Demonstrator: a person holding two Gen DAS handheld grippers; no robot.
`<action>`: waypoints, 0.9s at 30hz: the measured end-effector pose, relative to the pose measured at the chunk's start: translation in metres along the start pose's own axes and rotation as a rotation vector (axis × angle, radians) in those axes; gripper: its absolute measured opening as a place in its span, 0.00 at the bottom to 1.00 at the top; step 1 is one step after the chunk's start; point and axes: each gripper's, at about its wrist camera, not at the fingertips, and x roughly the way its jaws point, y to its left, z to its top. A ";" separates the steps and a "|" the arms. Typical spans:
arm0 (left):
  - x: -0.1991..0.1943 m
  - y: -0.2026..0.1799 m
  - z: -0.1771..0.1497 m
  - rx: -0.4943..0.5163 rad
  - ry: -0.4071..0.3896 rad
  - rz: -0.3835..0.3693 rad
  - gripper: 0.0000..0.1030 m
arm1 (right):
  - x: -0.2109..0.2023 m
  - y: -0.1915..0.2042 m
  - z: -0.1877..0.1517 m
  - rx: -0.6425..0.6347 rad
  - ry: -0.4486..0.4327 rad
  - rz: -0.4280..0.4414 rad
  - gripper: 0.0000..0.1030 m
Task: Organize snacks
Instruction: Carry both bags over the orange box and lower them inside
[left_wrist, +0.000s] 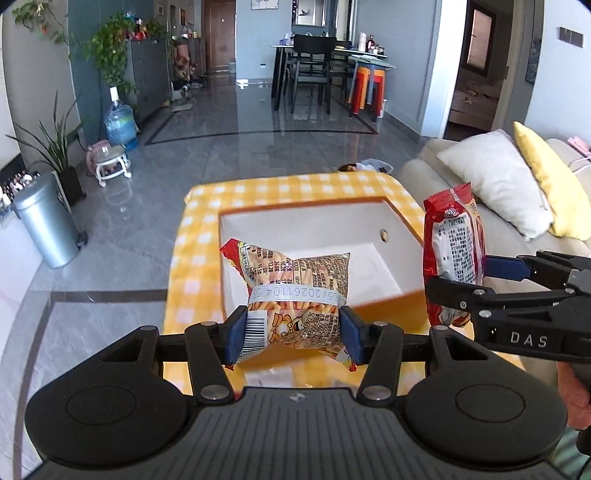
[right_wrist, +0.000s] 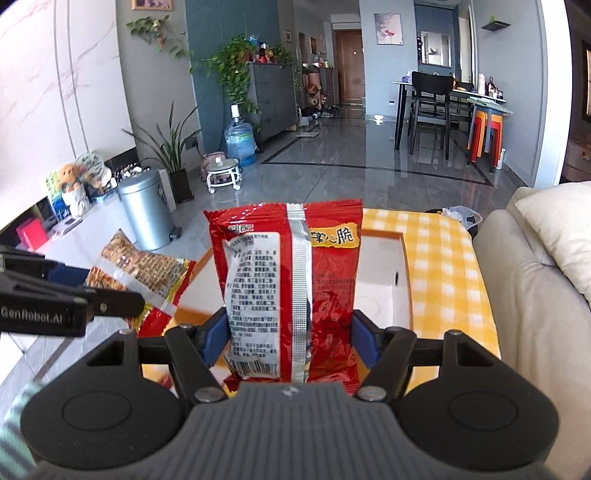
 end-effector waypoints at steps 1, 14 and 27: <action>0.007 0.002 0.005 0.003 0.005 0.008 0.58 | 0.008 -0.001 0.006 0.008 0.002 0.000 0.64; 0.088 0.017 0.030 0.128 0.149 0.045 0.58 | 0.118 0.000 0.049 -0.014 0.119 -0.049 0.64; 0.149 0.010 0.025 0.285 0.328 0.044 0.58 | 0.204 -0.016 0.025 0.039 0.401 -0.005 0.64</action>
